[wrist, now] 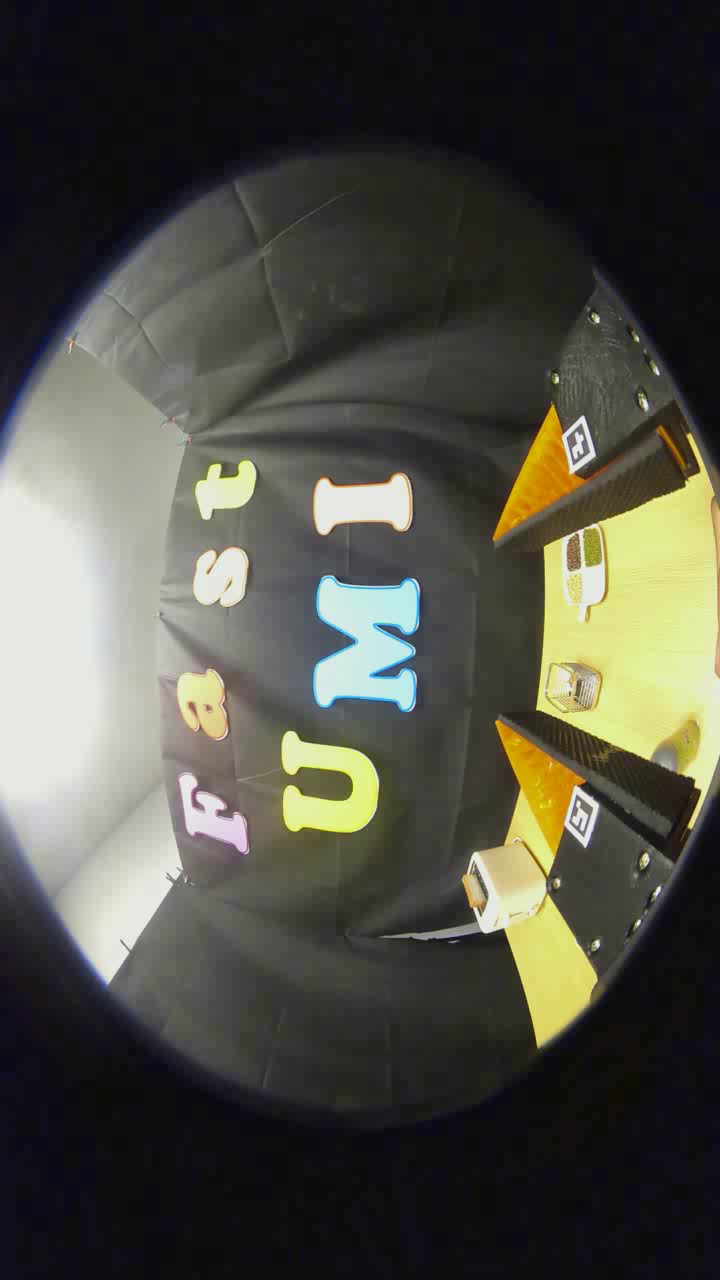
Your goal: Take the bottle from table, then pour the juice into the cup, finally place the bottle on the coaster
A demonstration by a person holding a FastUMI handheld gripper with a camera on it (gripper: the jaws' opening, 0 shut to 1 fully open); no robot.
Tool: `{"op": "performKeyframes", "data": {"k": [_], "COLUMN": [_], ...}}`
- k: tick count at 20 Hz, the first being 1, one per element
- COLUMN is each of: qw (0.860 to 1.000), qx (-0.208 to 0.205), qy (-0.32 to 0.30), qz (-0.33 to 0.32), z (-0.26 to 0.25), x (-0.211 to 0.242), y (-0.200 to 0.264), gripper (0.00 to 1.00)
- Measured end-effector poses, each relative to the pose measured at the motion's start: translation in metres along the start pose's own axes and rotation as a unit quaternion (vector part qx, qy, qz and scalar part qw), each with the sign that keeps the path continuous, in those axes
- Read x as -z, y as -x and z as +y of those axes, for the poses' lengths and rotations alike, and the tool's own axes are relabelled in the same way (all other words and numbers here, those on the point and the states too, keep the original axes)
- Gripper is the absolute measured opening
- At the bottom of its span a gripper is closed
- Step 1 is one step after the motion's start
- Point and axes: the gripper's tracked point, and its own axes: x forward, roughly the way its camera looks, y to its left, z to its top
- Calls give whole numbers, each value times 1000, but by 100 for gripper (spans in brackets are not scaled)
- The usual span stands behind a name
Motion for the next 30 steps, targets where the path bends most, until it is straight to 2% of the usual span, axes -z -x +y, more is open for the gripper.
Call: {"op": "performKeyframes", "data": {"k": [7, 15, 23, 30], "qw": [1000, 1000, 998, 996], "qx": [-8, -24, -60, -78], "qy": [9, -5, -17, -20], "qz": [16, 5, -3, 23], "z": [8, 28, 79, 116], "x": [10, 21, 76, 147], "y": [-1, -1, 3, -3], "gripper": [98, 98, 98, 99]}}
